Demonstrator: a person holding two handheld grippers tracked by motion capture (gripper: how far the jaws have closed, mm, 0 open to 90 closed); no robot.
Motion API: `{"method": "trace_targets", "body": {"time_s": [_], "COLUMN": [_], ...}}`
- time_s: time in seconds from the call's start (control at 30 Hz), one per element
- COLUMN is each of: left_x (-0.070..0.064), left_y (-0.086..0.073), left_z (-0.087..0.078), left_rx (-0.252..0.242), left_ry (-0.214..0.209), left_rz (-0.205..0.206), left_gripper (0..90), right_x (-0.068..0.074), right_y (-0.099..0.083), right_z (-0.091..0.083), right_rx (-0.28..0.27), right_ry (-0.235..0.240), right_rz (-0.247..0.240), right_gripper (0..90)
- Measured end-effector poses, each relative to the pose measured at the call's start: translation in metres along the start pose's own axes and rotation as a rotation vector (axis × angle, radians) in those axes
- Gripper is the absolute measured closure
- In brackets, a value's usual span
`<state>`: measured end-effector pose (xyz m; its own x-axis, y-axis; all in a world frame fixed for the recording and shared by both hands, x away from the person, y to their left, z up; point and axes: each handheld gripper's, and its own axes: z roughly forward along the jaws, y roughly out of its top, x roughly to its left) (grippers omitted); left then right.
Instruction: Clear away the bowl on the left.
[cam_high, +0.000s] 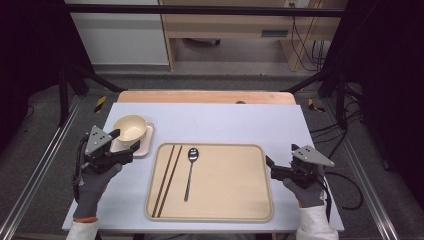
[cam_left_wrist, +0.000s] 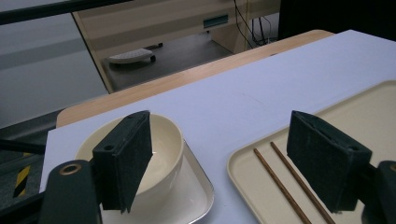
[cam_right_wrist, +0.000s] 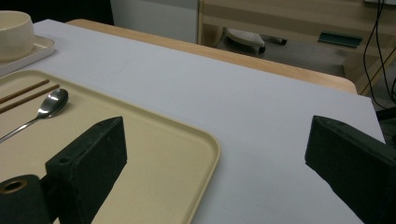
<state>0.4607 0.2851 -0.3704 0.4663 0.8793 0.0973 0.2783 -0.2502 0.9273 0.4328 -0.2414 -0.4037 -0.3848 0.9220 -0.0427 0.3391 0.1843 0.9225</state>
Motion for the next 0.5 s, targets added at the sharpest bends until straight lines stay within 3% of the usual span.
{"method": "trace_targets", "body": {"time_s": [0.3, 0.5], "left_x": [0.019, 0.035], "left_y": [0.005, 0.005], "left_z": [-0.002, 0.001], "left_rx": [-0.020, -0.007], "left_ry": [0.047, 0.075], "left_rz": [-0.042, -0.065], "left_gripper": [22.0, 22.0], "right_x": [0.001, 0.001], "right_y": [0.000, -0.001], "right_z": [0.001, 0.002], "right_rx": [0.000, 0.007], "right_ry": [0.001, 0.001], "right_rz": [-0.003, -0.006], "right_gripper": [5.7, 5.8]}}
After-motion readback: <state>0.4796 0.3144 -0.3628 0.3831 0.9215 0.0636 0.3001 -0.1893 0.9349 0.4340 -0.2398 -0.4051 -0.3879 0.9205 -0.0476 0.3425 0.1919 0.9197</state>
